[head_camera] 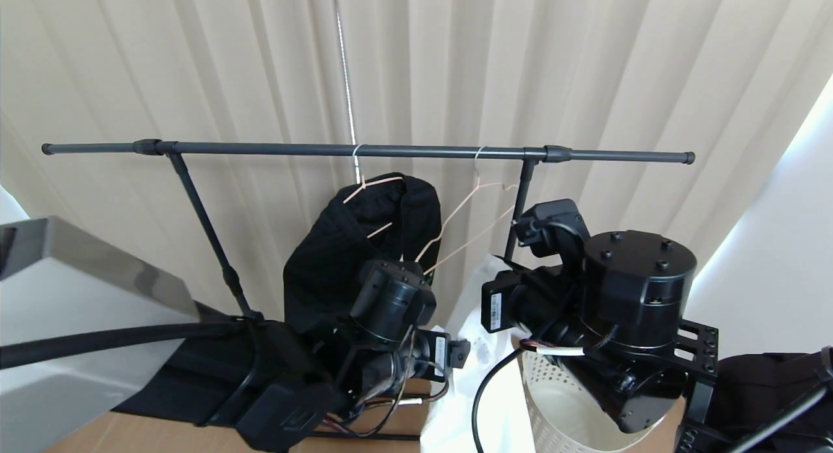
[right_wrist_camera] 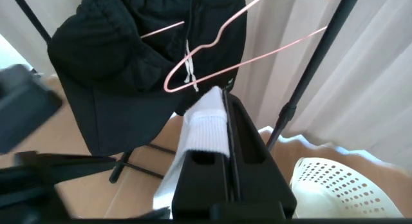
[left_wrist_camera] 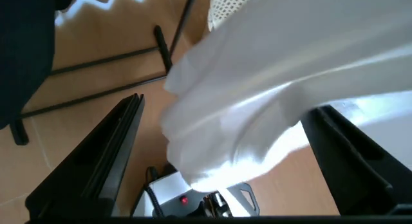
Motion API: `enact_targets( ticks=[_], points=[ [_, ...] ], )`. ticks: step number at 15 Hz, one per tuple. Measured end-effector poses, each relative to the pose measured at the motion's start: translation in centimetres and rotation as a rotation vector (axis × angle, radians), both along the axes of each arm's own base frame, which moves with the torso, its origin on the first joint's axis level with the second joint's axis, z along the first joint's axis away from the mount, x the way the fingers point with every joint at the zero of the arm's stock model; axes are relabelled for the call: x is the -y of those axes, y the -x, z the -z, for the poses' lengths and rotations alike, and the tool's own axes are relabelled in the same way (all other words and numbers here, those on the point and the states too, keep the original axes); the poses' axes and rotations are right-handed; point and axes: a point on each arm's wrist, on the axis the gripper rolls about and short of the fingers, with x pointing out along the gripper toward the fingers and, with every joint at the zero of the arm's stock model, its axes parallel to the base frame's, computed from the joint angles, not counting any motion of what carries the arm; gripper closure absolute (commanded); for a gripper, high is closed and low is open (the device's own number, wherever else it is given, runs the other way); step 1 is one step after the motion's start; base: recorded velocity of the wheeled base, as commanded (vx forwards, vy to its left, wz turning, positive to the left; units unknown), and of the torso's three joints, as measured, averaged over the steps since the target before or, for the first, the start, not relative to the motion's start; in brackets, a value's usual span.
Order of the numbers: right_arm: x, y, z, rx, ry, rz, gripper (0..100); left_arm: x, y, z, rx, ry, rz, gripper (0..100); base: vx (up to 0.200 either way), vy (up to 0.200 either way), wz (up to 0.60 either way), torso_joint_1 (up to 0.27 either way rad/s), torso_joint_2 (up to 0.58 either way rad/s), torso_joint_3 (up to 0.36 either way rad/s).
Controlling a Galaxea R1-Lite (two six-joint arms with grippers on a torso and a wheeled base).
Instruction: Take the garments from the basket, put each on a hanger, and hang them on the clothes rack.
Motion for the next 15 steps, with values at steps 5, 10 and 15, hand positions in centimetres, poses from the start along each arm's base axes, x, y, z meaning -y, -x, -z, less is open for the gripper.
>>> enact_targets(
  ticks=[5,10,15],
  points=[
    [0.7,1.4,-1.7,0.035,-0.019,-0.023,100,0.3,-2.8,1.4,0.028,-0.032,-0.1,0,0.0,0.0,0.0,0.0,0.0,0.0],
    [1.5,2.1,-3.2,0.07,-0.054,-0.026,100,-2.6,-5.2,2.9,0.01,-0.082,-0.179,0,0.0,0.0,0.0,0.0,0.0,0.0],
    [1.8,2.1,-3.5,0.079,-0.059,-0.02,100,-3.2,-5.8,3.6,0.011,-0.123,-0.172,0,0.0,0.0,0.0,0.0,0.0,0.0]
  ],
)
